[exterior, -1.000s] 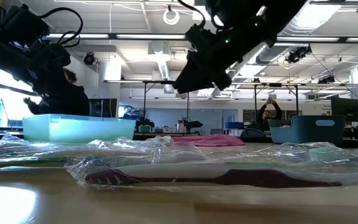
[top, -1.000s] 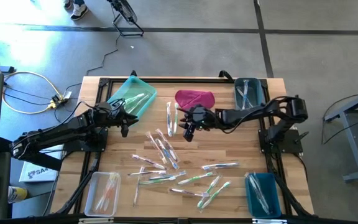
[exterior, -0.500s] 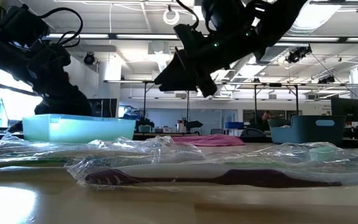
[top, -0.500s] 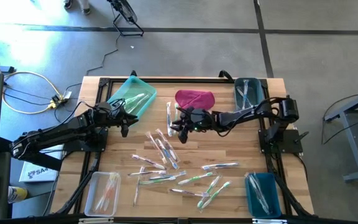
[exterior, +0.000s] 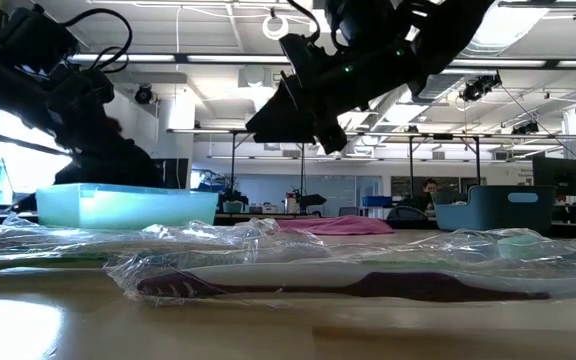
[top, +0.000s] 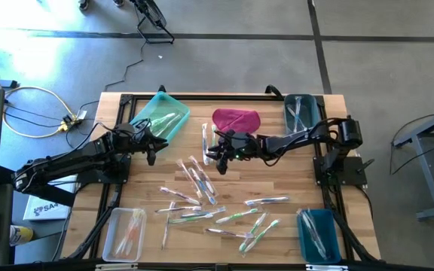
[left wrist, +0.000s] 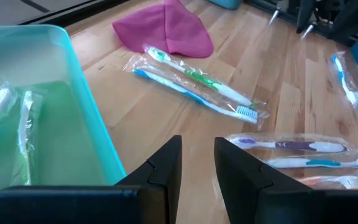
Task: Pick & Place Toothbrushes
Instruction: Put the blue toothbrush to the light blue bin
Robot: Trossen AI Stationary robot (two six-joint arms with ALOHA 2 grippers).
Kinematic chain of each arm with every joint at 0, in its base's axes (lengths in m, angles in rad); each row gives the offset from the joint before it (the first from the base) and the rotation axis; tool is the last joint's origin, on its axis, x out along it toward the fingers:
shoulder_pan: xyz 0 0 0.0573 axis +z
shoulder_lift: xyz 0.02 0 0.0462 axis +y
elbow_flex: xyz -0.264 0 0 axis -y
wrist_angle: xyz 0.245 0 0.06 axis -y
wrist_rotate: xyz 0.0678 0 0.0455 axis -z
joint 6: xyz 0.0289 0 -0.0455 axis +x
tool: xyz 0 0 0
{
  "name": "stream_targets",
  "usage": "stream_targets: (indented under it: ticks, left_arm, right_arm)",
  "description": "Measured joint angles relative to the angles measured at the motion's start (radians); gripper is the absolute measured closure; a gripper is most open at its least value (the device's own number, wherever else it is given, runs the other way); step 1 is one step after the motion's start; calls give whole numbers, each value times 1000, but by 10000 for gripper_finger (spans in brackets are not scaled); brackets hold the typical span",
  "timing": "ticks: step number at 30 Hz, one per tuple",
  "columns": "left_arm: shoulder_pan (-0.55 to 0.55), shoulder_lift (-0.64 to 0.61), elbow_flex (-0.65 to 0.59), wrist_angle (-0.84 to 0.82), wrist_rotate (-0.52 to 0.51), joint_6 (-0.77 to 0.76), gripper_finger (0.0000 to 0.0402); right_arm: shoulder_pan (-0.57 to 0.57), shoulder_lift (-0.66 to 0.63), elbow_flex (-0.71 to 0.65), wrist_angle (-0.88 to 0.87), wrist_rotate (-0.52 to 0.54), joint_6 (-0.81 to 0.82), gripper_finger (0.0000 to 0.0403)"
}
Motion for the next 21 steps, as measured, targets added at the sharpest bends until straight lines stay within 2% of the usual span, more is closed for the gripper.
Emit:
stream_targets:
  ticks: [21]
  left_arm:
    - [0,0,0,8,4,4,309]
  right_arm:
    - [0,0,0,35,-3,10,290]
